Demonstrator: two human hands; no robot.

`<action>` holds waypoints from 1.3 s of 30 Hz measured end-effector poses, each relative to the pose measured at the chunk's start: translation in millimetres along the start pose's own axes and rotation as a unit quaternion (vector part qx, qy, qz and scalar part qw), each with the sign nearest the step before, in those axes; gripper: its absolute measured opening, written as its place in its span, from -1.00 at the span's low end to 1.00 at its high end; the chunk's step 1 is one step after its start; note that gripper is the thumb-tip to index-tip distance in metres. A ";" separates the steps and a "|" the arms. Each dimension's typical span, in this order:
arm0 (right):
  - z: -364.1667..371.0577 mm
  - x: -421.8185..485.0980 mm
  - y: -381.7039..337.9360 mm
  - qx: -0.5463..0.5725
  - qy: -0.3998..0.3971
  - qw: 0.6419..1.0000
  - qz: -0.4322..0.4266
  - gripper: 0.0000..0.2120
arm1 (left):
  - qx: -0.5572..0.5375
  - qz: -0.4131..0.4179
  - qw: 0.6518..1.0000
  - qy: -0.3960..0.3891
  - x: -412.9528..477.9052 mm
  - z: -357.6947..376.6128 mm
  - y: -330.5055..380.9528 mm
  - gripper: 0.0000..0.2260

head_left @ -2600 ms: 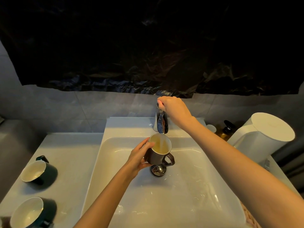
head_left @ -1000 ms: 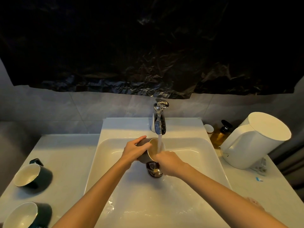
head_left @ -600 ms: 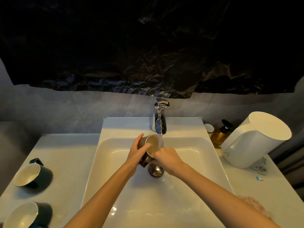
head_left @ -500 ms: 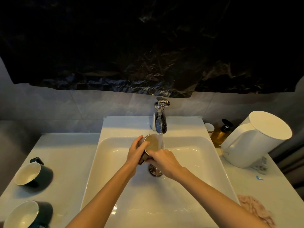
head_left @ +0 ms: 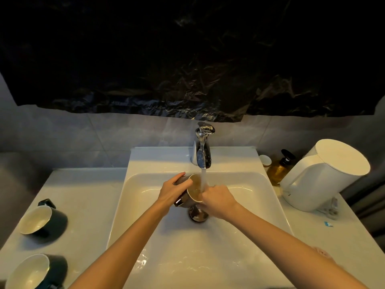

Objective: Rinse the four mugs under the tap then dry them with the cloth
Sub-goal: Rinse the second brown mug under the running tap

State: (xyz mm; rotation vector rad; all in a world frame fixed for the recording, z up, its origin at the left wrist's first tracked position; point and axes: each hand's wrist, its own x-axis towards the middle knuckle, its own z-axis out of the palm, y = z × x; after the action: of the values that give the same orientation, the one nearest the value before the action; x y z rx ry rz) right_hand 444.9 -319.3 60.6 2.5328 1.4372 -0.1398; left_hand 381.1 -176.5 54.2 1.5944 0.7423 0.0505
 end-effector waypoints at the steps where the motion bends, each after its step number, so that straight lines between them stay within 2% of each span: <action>1: -0.7 1.9 1.5 -0.018 0.004 1.000 -0.012 -0.65 | -0.012 -0.012 1.000 -0.006 -0.5 0.5 2.0 -0.54; 4: -4.2 3.6 -0.6 -0.036 0.004 0.998 -0.053 -0.72 | -0.049 -0.042 0.998 -0.023 -1.9 -1.6 2.3 -0.44; 7: 1.6 3.3 -2.1 -0.002 0.013 0.999 -0.040 -0.70 | -0.078 -0.047 0.994 -0.053 -6.2 -7.9 -4.3 -0.39; 9: 4.2 3.0 -7.4 0.044 0.027 0.999 -0.012 -0.71 | -0.155 -0.042 0.986 -0.045 -10.8 -5.9 -13.0 -0.35; 12: 2.0 1.1 -23.1 0.127 0.055 0.990 0.016 -0.74 | -0.290 -0.070 0.954 -0.003 -16.0 7.9 -21.8 -0.37; 15: 3.0 -2.8 -28.0 0.172 0.057 0.983 0.009 -0.73 | -0.215 -0.058 0.974 0.046 -15.7 10.2 -13.9 -0.53; 18: 4.5 0.3 -7.1 0.047 0.034 0.998 0.010 -0.64 | -0.144 -0.056 0.986 0.055 -10.6 3.8 -8.7 -0.55; 20: 0.7 3.2 -3.5 0.015 0.024 0.999 0.026 -0.66 | -0.135 -0.056 0.988 0.059 -9.1 4.6 -5.4 -0.52; 22: -1.7 4.5 -16.2 0.111 0.025 0.993 0.024 -0.73 | -0.138 -0.054 0.987 0.061 -7.3 5.5 -2.4 -0.53; 24: 0.0 2.3 -26.0 0.226 -0.007 0.974 0.001 -0.70 | -0.127 -0.048 0.989 0.059 -6.2 4.2 -0.7 -0.59; 25: 2.9 1.4 -23.1 0.223 -0.013 0.975 -0.008 -0.69 | -0.110 -0.042 0.992 0.054 -5.8 2.6 0.1 -0.60; 28: 7.3 0.1 -4.0 0.050 0.003 0.999 0.010 -0.71 | -0.062 -0.037 0.997 0.037 -5.2 -0.8 -0.4 -0.56; 30: 5.2 0.9 -5.0 0.018 0.005 1.000 -0.001 -0.66 | -0.088 -0.045 0.995 0.033 -7.1 1.6 -1.1 -0.54; 32: 0.1 2.8 -15.4 0.035 -0.004 0.999 -0.021 -0.71 | -0.138 -0.057 0.988 0.044 -9.7 6.9 -5.0 -0.51; 35: 10.8 3.3 -27.8 0.155 0.048 0.987 -0.014 -0.74 | -0.196 -0.061 0.976 0.073 -13.9 13.4 -14.8 -0.56; 37: 16.6 -1.2 -29.6 0.226 0.053 0.972 -0.028 -0.76 | -0.178 -0.051 0.979 0.083 -13.2 13.6 -17.0 -0.61; 39: 15.6 -4.9 -18.7 0.167 0.044 0.984 -0.050 -0.74 | -0.130 -0.042 0.988 0.077 -9.8 9.6 -14.9 -0.60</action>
State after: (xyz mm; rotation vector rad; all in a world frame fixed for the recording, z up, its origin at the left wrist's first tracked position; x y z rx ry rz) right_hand 426.8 -317.9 43.7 2.7574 1.7016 -0.3145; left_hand 371.3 -190.0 42.7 1.3203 0.8847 0.2026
